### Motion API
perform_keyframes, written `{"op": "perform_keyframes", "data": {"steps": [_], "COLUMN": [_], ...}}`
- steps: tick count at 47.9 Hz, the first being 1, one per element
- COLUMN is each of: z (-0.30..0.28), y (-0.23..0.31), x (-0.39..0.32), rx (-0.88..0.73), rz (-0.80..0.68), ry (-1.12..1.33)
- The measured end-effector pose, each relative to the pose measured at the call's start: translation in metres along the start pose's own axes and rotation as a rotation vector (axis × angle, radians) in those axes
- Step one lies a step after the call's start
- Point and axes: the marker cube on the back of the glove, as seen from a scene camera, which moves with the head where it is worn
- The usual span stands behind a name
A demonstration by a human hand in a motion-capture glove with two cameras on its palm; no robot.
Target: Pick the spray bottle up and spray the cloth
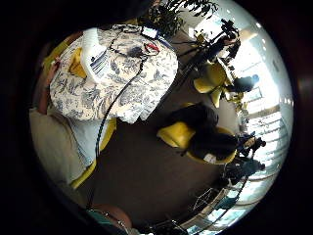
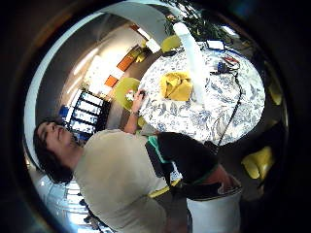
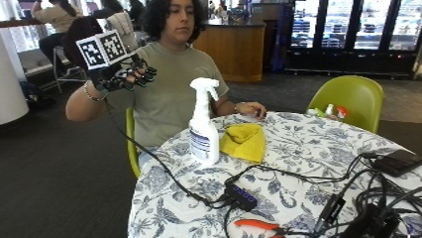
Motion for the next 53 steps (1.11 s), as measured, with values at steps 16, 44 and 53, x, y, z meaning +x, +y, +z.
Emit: {"op": "perform_keyframes", "data": {"steps": [16,44,53], "z": [0.0,0.078,0.106], "y": [0.0,-0.032,-0.061], "x": [0.0,0.011,0.0], "rx": [-0.008,0.082,0.117], "rz": [0.005,0.166,0.219], "ry": [0.012,-0.8,-0.983]}}
